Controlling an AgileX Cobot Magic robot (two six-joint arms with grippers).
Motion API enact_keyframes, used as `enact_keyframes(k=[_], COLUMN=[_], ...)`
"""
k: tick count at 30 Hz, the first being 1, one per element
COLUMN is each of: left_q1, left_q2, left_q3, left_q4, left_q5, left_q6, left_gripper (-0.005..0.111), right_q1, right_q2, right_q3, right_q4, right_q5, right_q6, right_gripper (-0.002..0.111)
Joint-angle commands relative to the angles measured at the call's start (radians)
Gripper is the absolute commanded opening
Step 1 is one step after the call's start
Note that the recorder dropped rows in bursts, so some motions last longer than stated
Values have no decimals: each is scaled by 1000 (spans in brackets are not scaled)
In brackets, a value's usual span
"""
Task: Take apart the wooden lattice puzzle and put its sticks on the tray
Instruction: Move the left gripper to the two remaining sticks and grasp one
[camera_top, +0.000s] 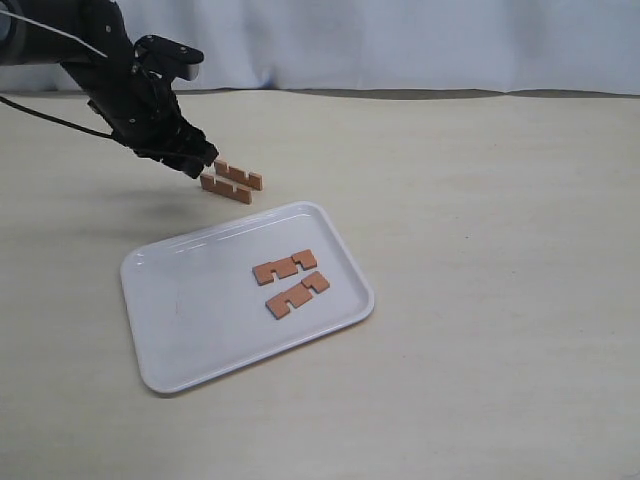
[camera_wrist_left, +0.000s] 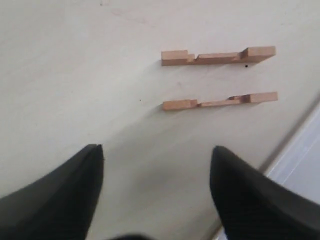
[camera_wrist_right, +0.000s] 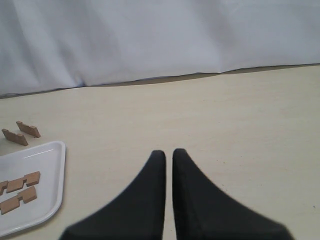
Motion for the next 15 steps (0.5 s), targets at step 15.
enact_keyframes(k=[15], left_q1=[-5], left_q2=[-2], left_q3=[0], left_q4=[-175], left_q5=[-127], left_q6=[-9], left_gripper=[77], right_q1=[1], right_q2=[-4], right_q3=[3], right_q4=[-1], right_q5=[-10], right_q6=[0], right_gripper=[5])
